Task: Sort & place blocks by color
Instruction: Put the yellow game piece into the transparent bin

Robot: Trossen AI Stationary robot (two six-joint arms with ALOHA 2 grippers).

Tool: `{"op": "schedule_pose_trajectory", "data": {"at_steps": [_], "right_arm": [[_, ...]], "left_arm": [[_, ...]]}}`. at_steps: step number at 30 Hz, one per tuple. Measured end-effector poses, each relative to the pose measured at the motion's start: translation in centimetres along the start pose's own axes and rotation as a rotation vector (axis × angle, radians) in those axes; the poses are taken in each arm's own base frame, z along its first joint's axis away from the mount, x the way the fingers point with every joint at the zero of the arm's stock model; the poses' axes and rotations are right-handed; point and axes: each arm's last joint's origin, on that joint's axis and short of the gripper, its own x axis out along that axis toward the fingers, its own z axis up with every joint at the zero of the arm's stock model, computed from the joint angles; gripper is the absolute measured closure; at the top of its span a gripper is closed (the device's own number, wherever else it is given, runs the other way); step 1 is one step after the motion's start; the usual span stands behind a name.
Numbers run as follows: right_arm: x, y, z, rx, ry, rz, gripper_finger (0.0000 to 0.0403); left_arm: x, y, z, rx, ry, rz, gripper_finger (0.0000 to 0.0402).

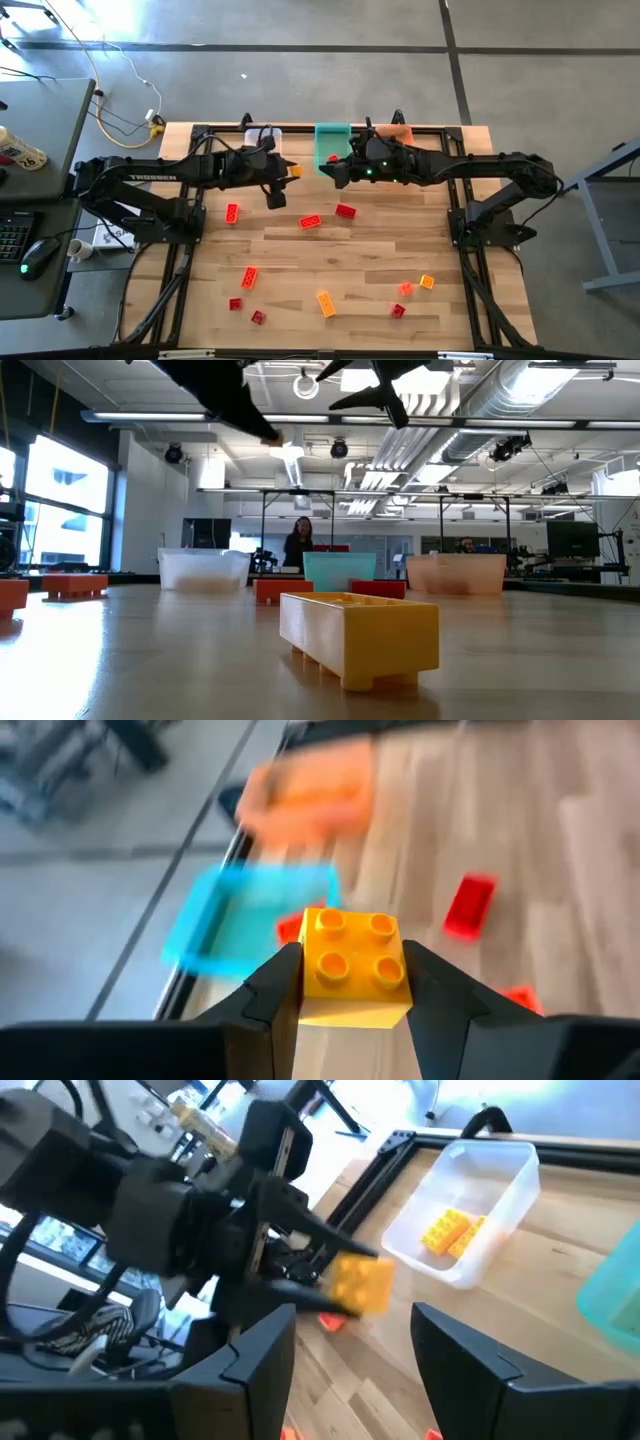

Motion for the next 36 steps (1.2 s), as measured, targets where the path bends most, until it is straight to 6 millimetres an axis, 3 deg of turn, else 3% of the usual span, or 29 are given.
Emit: {"op": "schedule_pose_trajectory", "data": {"at_steps": [17,36], "right_arm": [[0.0,-0.5,-0.5,-0.051,0.044,-0.058,0.0217],[-0.4,0.4,-2.1,-0.08,0.112,-0.051,0.0217]], "left_arm": [[1.4,4.7,-5.0,-0.22,0.415,0.236,0.0283],[6.0,8.6,-10.5,-0.393,0.702,0.21,0.0283]]}}
